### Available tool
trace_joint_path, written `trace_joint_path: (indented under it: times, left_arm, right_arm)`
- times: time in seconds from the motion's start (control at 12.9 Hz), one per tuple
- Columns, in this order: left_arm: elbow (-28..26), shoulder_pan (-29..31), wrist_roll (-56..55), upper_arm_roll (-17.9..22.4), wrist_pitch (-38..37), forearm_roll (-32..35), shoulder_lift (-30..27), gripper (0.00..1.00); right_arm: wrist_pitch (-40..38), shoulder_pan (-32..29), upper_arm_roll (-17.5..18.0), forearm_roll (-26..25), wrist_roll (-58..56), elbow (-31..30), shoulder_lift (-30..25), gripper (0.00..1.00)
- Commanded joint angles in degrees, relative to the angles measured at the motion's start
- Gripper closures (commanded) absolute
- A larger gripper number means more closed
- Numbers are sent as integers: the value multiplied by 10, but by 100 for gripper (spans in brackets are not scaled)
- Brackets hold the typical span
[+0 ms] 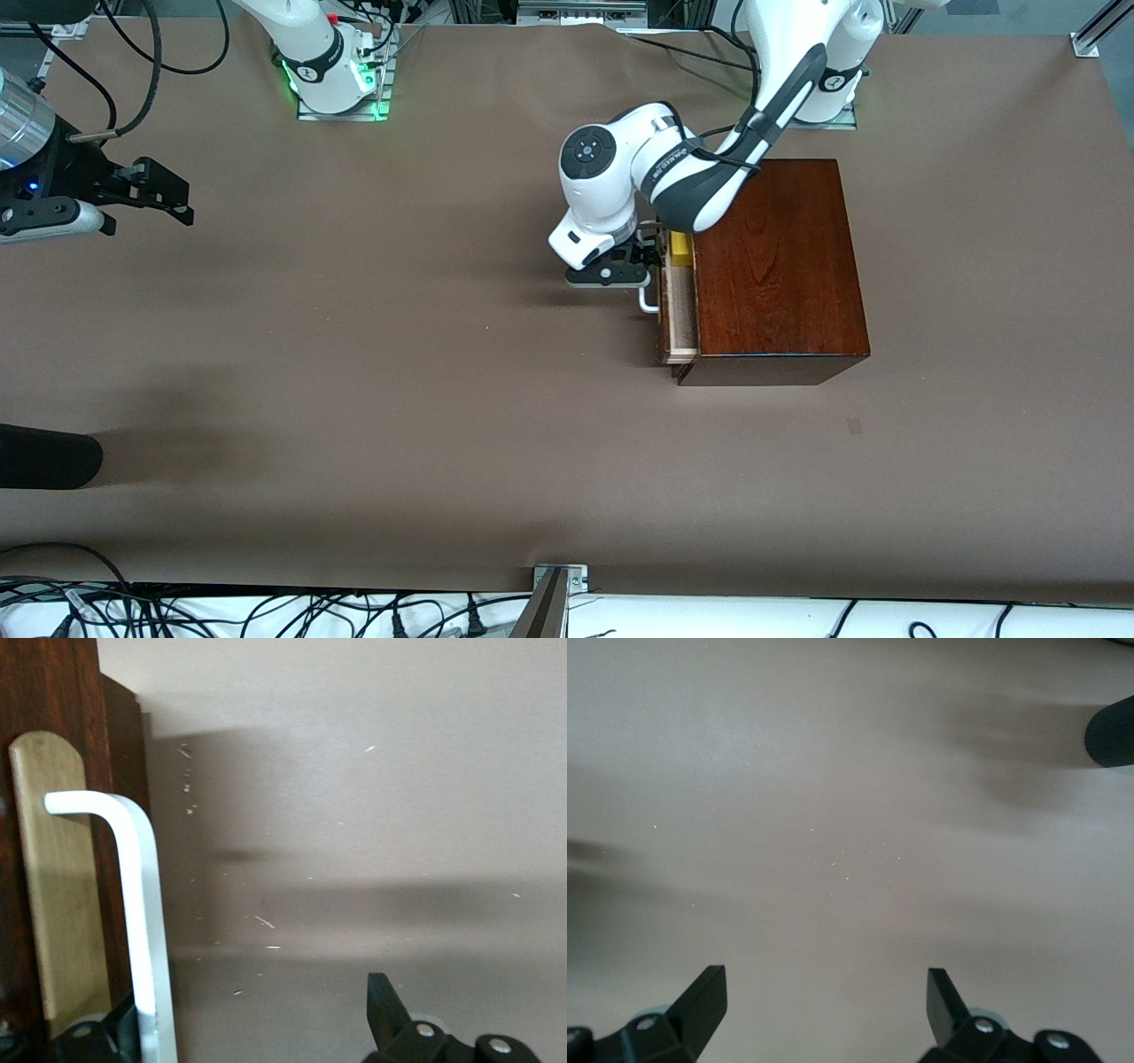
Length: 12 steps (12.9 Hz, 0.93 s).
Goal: Open drawer, take yellow block, close drawer
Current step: 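Pull the drawer open by its handle with the left gripper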
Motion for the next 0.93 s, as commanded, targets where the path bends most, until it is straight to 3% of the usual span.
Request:
trace_joint_path:
  times: [0.0,0.54,0.85]
  left_arm:
    - [54,-39,-31,-2,24,0,45,0]
    - [89,-41,-38,-3,23,-1,48,0]
    - [108,-33,-31,-3,-12,-19,22,0]
  right_arm:
    - [-3,-5,-4,8,-3,8,2,0]
    - [-1,-5,-4,8,-3,8,2,0]
    - [8,-5,-4,5,-3,8,3,0]
